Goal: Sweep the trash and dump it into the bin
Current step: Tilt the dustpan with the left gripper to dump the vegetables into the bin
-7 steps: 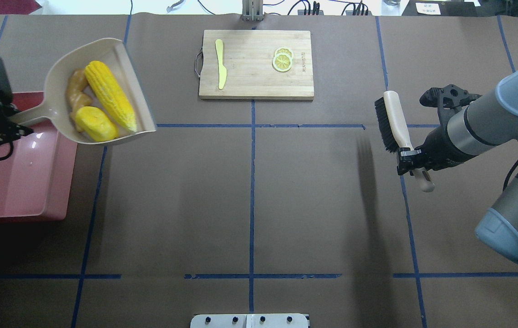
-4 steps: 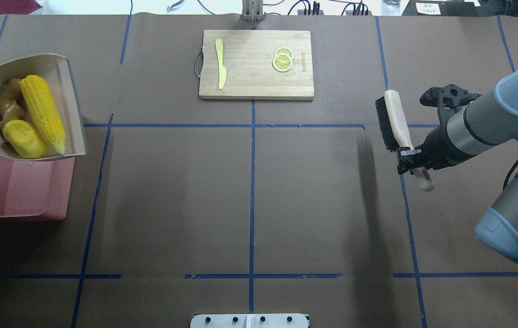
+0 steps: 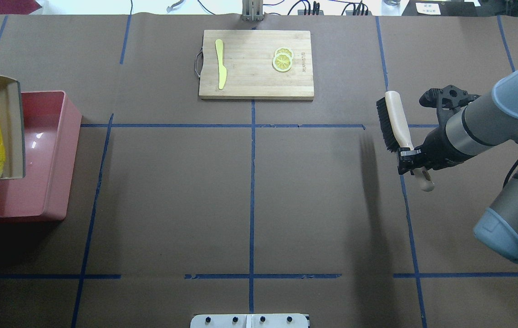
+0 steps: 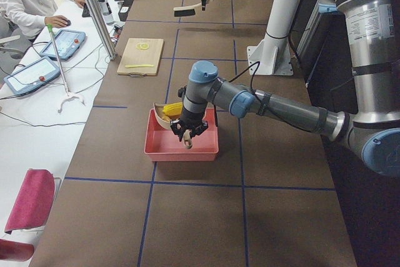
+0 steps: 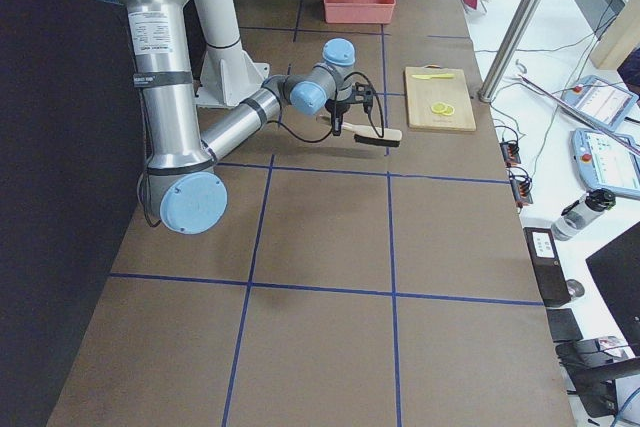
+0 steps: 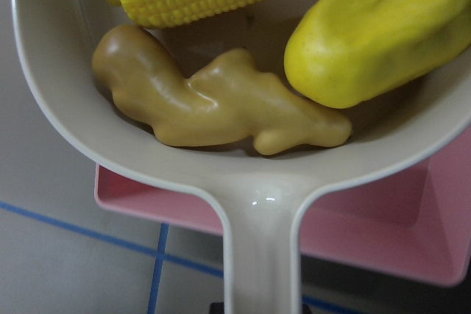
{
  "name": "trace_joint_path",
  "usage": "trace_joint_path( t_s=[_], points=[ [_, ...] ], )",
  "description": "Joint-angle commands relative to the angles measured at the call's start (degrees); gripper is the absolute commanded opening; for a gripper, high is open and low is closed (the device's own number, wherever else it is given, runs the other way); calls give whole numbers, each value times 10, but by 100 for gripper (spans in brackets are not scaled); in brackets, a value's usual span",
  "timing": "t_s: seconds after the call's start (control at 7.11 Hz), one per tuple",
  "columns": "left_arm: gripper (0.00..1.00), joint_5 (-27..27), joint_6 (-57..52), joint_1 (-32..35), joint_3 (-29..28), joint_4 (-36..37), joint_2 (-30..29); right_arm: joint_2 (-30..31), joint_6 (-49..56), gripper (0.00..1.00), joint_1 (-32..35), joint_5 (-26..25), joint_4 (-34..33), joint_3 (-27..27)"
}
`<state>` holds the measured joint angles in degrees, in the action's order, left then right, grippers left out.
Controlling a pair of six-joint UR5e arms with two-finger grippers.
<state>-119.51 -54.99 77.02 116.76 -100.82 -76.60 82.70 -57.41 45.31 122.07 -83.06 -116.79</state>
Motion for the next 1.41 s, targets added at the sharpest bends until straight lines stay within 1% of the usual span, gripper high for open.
trace_joint_path(
  t_s=[0.0, 0.42, 0.56, 0.7, 0.84, 0.98, 1.27],
  points=[
    [0, 22, -31, 16, -28, 0, 0, 0, -2, 0, -1, -1, 0, 2],
    [0, 25, -33, 31, -38, -1, 4, -4, -1, 0, -1, -1, 1, 11],
    [0, 52, -71, 39, -38, 0, 4, -5, -2, 0, -1, -1, 1, 10],
    [0, 110, -119, 43, -37, 1, 1, -5, -2, 0, -1, -1, 1, 11],
    [0, 139, -150, 43, -35, 1, -1, -4, -2, 0, -1, 0, 1, 11],
    [0, 173, -219, 41, -35, 0, -5, -3, -1, 0, -1, 0, 1, 12],
    [0, 196, -276, 38, -31, 1, -29, -3, -1, 0, -2, 0, 2, 18]
  ],
)
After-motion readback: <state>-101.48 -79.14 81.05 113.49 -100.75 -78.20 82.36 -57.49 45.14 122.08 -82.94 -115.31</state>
